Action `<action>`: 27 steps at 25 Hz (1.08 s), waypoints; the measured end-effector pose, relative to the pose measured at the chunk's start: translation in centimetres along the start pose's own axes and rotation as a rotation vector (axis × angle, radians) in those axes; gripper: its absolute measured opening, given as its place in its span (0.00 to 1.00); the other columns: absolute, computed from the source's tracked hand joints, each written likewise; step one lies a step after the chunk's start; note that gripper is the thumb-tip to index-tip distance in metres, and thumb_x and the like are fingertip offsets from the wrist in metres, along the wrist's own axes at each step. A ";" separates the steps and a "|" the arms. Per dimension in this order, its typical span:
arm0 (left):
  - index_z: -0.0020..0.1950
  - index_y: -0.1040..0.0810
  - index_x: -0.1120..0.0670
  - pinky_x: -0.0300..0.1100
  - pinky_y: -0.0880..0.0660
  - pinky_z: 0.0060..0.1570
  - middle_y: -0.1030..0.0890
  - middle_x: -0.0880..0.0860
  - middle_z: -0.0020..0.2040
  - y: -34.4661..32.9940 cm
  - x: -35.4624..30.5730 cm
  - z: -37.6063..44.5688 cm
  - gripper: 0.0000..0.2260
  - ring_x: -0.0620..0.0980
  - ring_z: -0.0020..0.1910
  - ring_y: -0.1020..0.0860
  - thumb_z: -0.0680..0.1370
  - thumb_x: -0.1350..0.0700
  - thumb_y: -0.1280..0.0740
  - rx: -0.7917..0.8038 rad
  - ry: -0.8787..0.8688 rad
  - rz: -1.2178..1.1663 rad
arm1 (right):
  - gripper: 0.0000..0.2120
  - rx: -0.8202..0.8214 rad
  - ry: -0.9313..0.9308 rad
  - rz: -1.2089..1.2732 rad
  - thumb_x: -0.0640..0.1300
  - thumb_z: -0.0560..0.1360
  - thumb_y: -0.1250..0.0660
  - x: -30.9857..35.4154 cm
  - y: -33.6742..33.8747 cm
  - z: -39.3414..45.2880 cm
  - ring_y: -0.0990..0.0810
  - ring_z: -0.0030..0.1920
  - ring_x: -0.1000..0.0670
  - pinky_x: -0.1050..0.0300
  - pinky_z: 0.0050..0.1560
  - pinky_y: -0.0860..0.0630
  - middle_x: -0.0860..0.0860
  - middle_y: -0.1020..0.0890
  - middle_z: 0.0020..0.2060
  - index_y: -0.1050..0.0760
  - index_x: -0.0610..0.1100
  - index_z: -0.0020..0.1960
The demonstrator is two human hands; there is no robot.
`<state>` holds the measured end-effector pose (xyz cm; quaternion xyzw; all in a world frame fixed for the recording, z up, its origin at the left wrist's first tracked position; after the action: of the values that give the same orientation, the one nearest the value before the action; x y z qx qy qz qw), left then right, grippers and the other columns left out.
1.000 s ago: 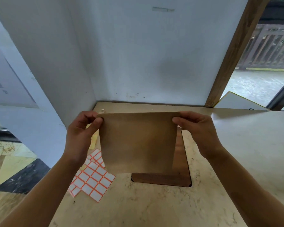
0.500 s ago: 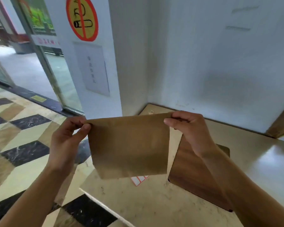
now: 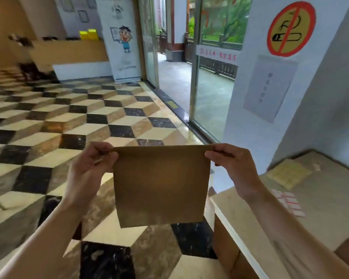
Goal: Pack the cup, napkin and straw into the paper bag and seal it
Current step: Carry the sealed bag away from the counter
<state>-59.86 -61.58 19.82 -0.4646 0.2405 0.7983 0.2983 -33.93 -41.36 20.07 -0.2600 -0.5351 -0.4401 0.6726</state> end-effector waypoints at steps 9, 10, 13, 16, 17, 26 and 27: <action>0.45 0.18 0.42 0.29 0.25 0.32 0.16 0.44 0.41 20.3 -1.0 -9.8 0.06 0.40 0.37 0.18 0.70 0.50 0.27 -0.425 0.078 0.327 | 0.11 0.463 0.104 0.129 0.42 0.73 0.29 1.7 -21.8 -0.9 0.17 0.44 0.58 0.71 0.39 0.24 0.58 0.14 0.42 0.16 0.59 0.45; 0.45 0.18 0.43 0.30 0.26 0.30 0.16 0.45 0.40 22.1 -1.3 -11.0 0.06 0.41 0.34 0.19 0.69 0.49 0.27 -0.464 0.094 0.321 | 0.12 0.517 0.112 0.140 0.41 0.73 0.29 2.0 -24.1 -1.1 0.17 0.44 0.58 0.70 0.39 0.24 0.58 0.14 0.42 0.16 0.60 0.44; 0.43 0.17 0.44 0.33 0.24 0.36 0.15 0.47 0.41 26.5 -2.1 -14.0 0.06 0.45 0.38 0.18 0.67 0.49 0.26 -0.571 0.121 0.386 | 0.13 0.649 0.133 0.182 0.42 0.72 0.29 3.1 -30.1 -1.8 0.17 0.43 0.58 0.71 0.38 0.25 0.59 0.15 0.41 0.17 0.62 0.43; 0.42 0.16 0.42 0.31 0.25 0.41 0.15 0.46 0.42 29.6 -2.6 -16.2 0.07 0.47 0.41 0.17 0.68 0.54 0.24 -0.680 0.165 0.462 | 0.09 0.771 0.093 0.251 0.43 0.71 0.28 3.2 -35.2 -2.0 0.17 0.43 0.61 0.73 0.35 0.26 0.59 0.14 0.41 0.16 0.58 0.43; 0.42 0.16 0.43 0.30 0.25 0.41 0.15 0.46 0.42 30.2 -2.6 -16.7 0.08 0.46 0.41 0.17 0.68 0.55 0.24 -0.710 0.178 0.473 | 0.08 0.802 0.096 0.249 0.43 0.71 0.28 3.2 -36.6 -1.8 0.17 0.44 0.60 0.73 0.36 0.26 0.58 0.14 0.41 0.16 0.56 0.44; 0.44 0.16 0.45 0.33 0.23 0.41 0.14 0.46 0.41 34.5 -0.2 -15.6 0.07 0.45 0.40 0.17 0.67 0.51 0.26 -0.952 0.216 0.601 | 0.11 1.065 0.204 0.265 0.43 0.71 0.27 2.3 -49.6 3.9 0.18 0.44 0.60 0.67 0.37 0.24 0.58 0.15 0.42 0.17 0.60 0.44; 0.44 0.16 0.45 0.36 0.22 0.41 0.15 0.47 0.40 35.0 0.3 -15.0 0.07 0.47 0.40 0.17 0.67 0.50 0.26 -0.979 0.226 0.612 | 0.11 1.093 0.221 0.263 0.43 0.71 0.27 2.2 -50.9 4.9 0.18 0.44 0.60 0.65 0.39 0.24 0.58 0.15 0.42 0.17 0.60 0.44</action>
<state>-75.47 -96.18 16.53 -0.5398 -0.0024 0.8119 -0.2224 -80.53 -62.36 17.41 0.1085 -0.5745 -0.0365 0.8104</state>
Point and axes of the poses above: each hand's wrist, its own z-axis towards the middle knuckle, its own y-axis out of the back of the hand, x = y × z, the point moved 3 cm from there along z, towards the middle knuckle
